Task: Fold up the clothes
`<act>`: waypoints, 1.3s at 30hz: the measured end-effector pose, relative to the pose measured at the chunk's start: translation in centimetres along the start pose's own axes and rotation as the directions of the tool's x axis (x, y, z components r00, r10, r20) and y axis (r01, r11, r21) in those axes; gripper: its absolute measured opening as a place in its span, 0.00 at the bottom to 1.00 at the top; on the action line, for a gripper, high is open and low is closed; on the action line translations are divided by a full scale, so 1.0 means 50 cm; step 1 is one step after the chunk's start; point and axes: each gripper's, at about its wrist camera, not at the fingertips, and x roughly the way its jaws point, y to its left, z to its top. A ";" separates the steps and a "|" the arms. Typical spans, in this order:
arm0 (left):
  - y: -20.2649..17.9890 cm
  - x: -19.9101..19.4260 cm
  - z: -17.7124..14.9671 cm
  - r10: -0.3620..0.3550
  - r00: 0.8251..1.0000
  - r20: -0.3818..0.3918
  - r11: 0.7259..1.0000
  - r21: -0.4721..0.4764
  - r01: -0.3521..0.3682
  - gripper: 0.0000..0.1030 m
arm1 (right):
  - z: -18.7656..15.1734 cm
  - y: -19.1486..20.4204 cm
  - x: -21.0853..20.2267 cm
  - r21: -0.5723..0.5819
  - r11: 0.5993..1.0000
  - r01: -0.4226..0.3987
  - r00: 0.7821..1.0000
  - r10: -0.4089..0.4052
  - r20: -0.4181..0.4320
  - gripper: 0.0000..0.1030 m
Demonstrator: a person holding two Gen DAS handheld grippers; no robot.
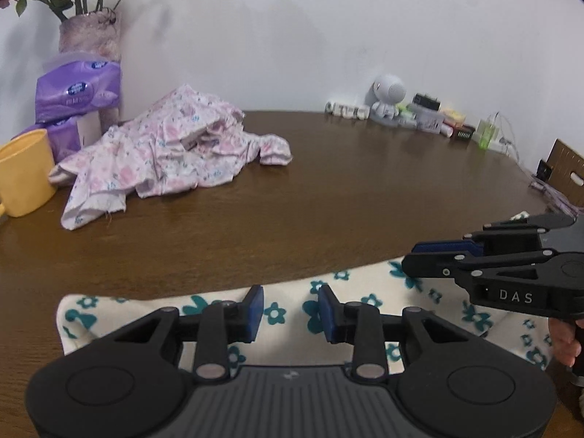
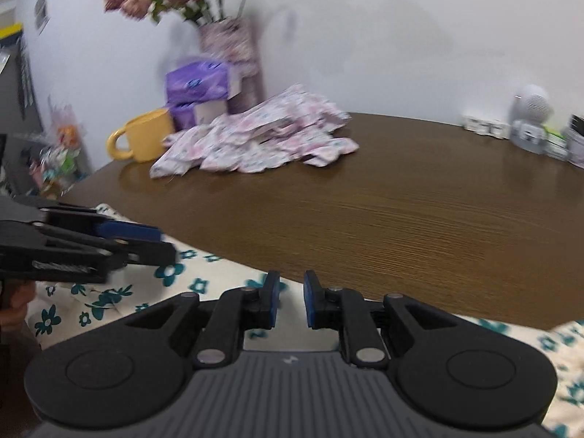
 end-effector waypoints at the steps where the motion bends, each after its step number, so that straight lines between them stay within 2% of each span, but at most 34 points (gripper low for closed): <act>1: 0.004 0.001 -0.003 0.003 1.000 0.000 1.000 -0.008 -0.003 0.32 | -0.001 0.003 0.007 -0.007 1.000 0.003 1.000 -0.003 -0.008 0.13; 5: 0.019 -0.006 -0.012 0.010 1.000 0.018 0.999 -0.030 -0.010 0.32 | -0.006 0.002 0.020 -0.007 1.000 0.011 1.000 -0.012 -0.026 0.14; 8: 0.027 -0.011 -0.017 0.045 0.999 0.030 0.999 -0.030 -0.044 0.27 | -0.009 -0.012 0.019 0.012 1.000 0.020 1.000 -0.020 -0.024 0.14; 14: 0.050 -0.022 -0.025 0.079 0.996 0.047 0.996 -0.046 -0.077 0.27 | -0.017 -0.035 0.010 0.025 0.999 0.033 0.999 -0.033 -0.014 0.14; 26: 0.100 -0.047 -0.042 0.049 0.996 0.075 0.990 -0.134 -0.039 0.19 | -0.038 -0.098 -0.027 0.060 0.994 0.088 0.996 -0.088 0.002 0.14; 28: 0.106 -0.051 -0.044 0.050 0.995 0.082 0.988 -0.147 -0.037 0.18 | -0.042 -0.111 -0.035 0.063 0.992 0.105 0.994 -0.106 0.003 0.14; 31: 0.115 -0.058 -0.046 0.095 0.991 0.098 0.983 -0.165 -0.078 0.18 | -0.049 -0.128 -0.046 0.068 0.988 0.138 0.990 -0.138 0.005 0.14; 39: 0.137 -0.072 -0.052 0.102 0.988 0.116 0.974 -0.215 -0.075 0.16 | -0.066 -0.165 -0.076 0.059 0.971 0.230 0.973 -0.231 0.008 0.14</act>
